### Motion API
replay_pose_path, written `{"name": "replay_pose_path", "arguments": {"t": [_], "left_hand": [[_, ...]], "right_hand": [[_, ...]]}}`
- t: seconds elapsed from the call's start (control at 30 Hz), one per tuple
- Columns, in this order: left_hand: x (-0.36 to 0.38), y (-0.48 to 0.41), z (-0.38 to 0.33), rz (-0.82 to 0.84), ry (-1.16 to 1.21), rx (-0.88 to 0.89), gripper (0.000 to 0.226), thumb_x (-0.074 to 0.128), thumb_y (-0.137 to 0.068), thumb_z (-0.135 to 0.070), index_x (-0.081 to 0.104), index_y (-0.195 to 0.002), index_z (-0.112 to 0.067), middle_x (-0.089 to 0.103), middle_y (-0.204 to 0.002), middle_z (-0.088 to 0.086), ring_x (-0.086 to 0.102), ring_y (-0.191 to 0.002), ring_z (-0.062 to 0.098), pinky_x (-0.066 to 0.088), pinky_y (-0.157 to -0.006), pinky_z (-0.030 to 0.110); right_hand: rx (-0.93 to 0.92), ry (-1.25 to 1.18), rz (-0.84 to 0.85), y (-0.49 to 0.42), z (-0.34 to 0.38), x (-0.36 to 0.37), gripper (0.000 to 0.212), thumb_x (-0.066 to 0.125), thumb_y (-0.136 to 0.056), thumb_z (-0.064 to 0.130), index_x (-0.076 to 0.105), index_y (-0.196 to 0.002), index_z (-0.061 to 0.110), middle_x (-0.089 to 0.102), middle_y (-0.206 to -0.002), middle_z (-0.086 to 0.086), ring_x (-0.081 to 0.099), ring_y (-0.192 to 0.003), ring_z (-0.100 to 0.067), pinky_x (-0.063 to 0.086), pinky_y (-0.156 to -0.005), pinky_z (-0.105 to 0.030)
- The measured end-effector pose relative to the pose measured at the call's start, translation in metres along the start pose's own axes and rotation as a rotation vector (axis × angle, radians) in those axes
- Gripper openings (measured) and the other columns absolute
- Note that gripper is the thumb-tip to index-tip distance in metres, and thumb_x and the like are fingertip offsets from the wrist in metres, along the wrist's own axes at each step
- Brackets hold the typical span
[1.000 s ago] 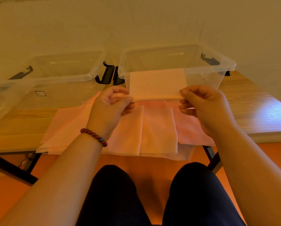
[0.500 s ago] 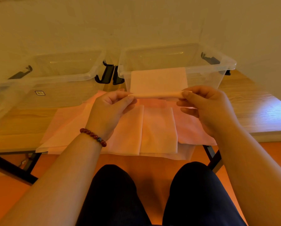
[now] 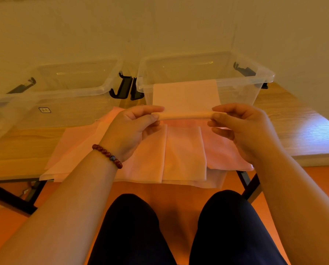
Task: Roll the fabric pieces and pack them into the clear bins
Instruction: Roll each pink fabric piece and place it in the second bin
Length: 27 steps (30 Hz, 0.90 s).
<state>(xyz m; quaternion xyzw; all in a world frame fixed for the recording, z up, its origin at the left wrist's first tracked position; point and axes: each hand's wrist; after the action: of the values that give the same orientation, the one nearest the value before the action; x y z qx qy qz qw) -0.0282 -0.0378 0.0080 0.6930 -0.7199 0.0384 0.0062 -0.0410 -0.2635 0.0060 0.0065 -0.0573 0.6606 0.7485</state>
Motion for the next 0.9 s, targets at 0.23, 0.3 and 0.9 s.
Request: {"name": "replay_pose_path", "arguments": {"t": [0.23,0.3,0.9], "left_hand": [[-0.001,-0.001,-0.001,-0.006,-0.003,-0.005,0.021,0.055,-0.092,-0.001,0.07,-0.093,-0.016,0.064,-0.106,0.007,0.064,-0.075,0.006,0.052,-0.068,0.015],[-0.002,-0.001,0.002,-0.049,0.018,-0.004,0.018,0.058,-0.089,-0.002,0.071,-0.091,-0.014,0.059,-0.121,0.014,0.066,-0.085,0.011,0.053,-0.067,0.016],[-0.002,0.002,0.006,-0.151,0.015,0.034,0.016,0.061,-0.088,-0.002,0.07,-0.086,-0.015,0.058,-0.126,0.013,0.07,-0.085,0.01,0.054,-0.066,0.018]], "right_hand": [[-0.009,0.034,-0.001,-0.002,-0.003,0.0,0.006,0.064,-0.089,0.007,0.069,-0.088,0.011,0.07,-0.07,0.001,0.07,-0.069,-0.013,0.059,-0.066,-0.024],[-0.015,0.064,-0.026,-0.002,-0.006,0.003,0.006,0.064,-0.091,0.011,0.069,-0.087,0.013,0.07,-0.072,0.002,0.07,-0.07,-0.012,0.059,-0.066,-0.024],[-0.005,0.039,-0.005,-0.002,-0.005,0.01,0.004,0.066,-0.089,0.01,0.069,-0.088,0.013,0.066,-0.071,0.0,0.065,-0.065,-0.01,0.058,-0.064,-0.024]]}}
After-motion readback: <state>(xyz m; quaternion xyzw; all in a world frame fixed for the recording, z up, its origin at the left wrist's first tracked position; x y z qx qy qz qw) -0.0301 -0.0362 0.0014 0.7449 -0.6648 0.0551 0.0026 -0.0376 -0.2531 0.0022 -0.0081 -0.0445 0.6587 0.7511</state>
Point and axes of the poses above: each hand's wrist, its own y-axis away from the middle knuckle, its own x-axis out of the palm, z = x × y
